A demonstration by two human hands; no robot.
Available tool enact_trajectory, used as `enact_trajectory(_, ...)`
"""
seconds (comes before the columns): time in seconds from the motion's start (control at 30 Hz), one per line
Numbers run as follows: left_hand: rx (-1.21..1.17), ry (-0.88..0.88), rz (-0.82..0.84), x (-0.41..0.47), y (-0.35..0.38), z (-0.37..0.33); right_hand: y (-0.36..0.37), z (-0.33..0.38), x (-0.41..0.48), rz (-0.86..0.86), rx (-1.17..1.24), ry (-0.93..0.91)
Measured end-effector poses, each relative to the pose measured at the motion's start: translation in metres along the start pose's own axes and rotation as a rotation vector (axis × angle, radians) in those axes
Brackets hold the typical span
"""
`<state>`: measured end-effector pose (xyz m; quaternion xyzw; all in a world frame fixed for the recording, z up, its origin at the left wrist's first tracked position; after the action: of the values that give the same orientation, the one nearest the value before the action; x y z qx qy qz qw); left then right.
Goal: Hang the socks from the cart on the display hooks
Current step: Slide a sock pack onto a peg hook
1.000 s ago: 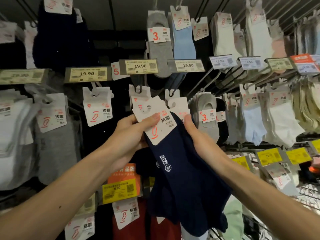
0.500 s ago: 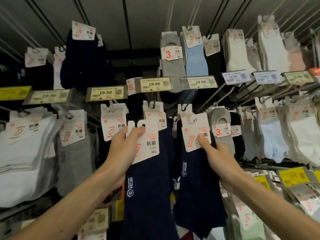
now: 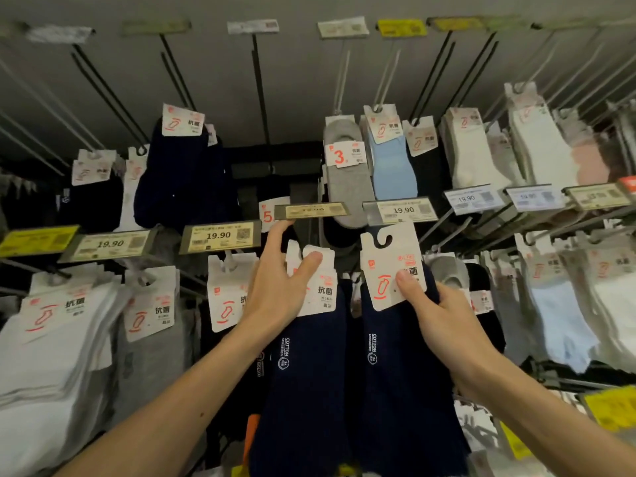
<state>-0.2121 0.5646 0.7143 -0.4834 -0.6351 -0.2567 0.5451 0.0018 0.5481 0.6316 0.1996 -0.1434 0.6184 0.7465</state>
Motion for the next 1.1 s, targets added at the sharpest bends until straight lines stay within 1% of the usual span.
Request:
enact_trajectory(0.27, 0.021, 0.016, -0.037, 0.011, 0.009, 0.006, -0.002, 0.007, 0.001, -0.001, -0.009, -0.036)
enact_trajectory(0.4, 0.114, 0.134, -0.059, 0.014, 0.014, -0.001, 0.000, 0.007, 0.003, 0.010, -0.033, -0.051)
enact_trajectory(0.7, 0.430, 0.407, -0.066, 0.012, 0.018, -0.018, -0.004, 0.004, 0.001, 0.045, -0.050, -0.072)
enact_trajectory(0.97, 0.464, 0.320, -0.013, 0.015, 0.013, -0.006, 0.002, 0.004, 0.000, 0.094, -0.050, -0.065)
enact_trajectory(1.1, 0.378, 0.251, -0.079, 0.015, 0.013, -0.002, 0.007, 0.001, 0.000, 0.105, -0.077, -0.065)
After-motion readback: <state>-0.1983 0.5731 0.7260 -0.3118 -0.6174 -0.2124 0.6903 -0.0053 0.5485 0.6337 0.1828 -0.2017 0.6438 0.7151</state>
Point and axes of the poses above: each hand's wrist, its own x-axis towards the middle knuckle, its own y-axis out of the palm, z = x × y, the point moved 10 cm from there along x, towards the middle knuckle, and after that the axes turned 10 degrees about y, right-handed, at the moved point
